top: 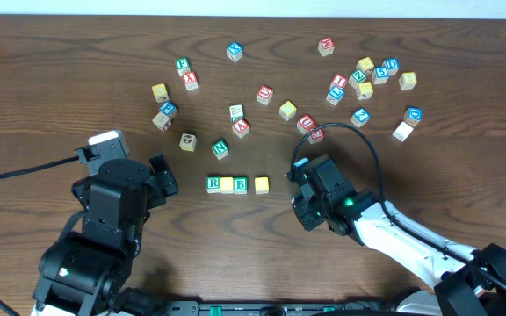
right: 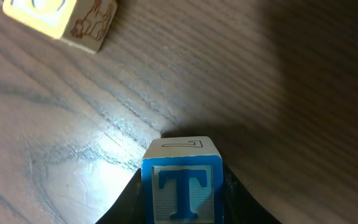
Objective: Spell out ROBOT
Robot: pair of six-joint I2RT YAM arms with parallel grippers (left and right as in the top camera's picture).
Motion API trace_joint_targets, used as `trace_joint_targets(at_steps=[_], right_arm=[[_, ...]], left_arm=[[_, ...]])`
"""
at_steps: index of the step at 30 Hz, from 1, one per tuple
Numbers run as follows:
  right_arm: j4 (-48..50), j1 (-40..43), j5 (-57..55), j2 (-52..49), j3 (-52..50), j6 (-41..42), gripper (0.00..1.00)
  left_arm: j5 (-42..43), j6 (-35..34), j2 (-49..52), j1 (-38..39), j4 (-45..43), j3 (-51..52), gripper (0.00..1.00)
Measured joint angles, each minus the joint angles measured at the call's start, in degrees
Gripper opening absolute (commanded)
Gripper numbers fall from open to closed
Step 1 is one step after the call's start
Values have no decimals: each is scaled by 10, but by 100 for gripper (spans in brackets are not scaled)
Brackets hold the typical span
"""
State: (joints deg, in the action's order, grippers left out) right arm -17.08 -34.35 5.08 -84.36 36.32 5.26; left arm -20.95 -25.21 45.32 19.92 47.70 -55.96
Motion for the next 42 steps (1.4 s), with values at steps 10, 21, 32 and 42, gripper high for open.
trace_joint_targets(at_steps=[10,21,32,42], right_arm=[[20,0,0,0,49,126,16],[19,0,-30,0,50,209,15],[14,-18,-45,0,51,237,13],[-65,-62,-73,-17,129,247,13]], left_arm=[[0,0,0,0,0,0,99],[0,0,0,0,0,0,99],[0,0,0,0,0,0,99],[0,0,0,0,0,0,99]])
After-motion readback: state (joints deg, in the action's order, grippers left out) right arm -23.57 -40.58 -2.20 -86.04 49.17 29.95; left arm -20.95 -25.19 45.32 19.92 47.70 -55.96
